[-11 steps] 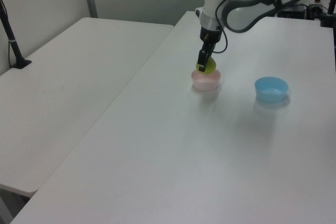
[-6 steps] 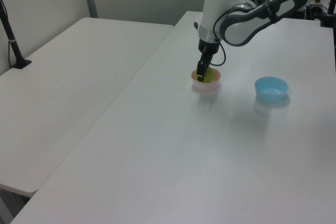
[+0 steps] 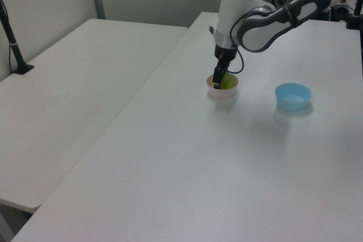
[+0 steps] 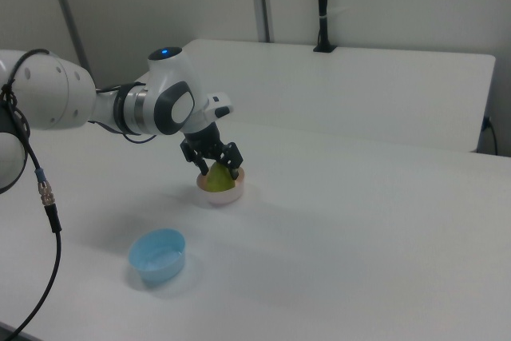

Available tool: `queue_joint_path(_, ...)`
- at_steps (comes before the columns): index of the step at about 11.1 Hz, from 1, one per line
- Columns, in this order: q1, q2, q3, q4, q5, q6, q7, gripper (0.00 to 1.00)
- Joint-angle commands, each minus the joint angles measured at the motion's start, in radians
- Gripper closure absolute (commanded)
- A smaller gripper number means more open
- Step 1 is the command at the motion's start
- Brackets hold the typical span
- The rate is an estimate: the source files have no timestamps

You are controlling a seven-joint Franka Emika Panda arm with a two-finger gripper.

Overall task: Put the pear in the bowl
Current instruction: 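Open the gripper to release the pear and raise the gripper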

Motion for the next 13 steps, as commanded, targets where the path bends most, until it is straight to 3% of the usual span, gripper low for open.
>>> queue_joint_path(1, 0.01, -0.055, -0.011, -0.016, -0.017, -0.007, 0.022, 0.05)
queue_joint_path(6, 0.012, -0.219, -0.011, 0.009, -0.011, -0.233, 0.024, 0.0)
queue_joint_path(11, 0.022, -0.414, -0.01, 0.042, -0.002, -0.578, 0.024, 0.0)
queue_joint_path(13, 0.022, -0.474, -0.014, 0.039, 0.038, -0.654, 0.024, 0.0)
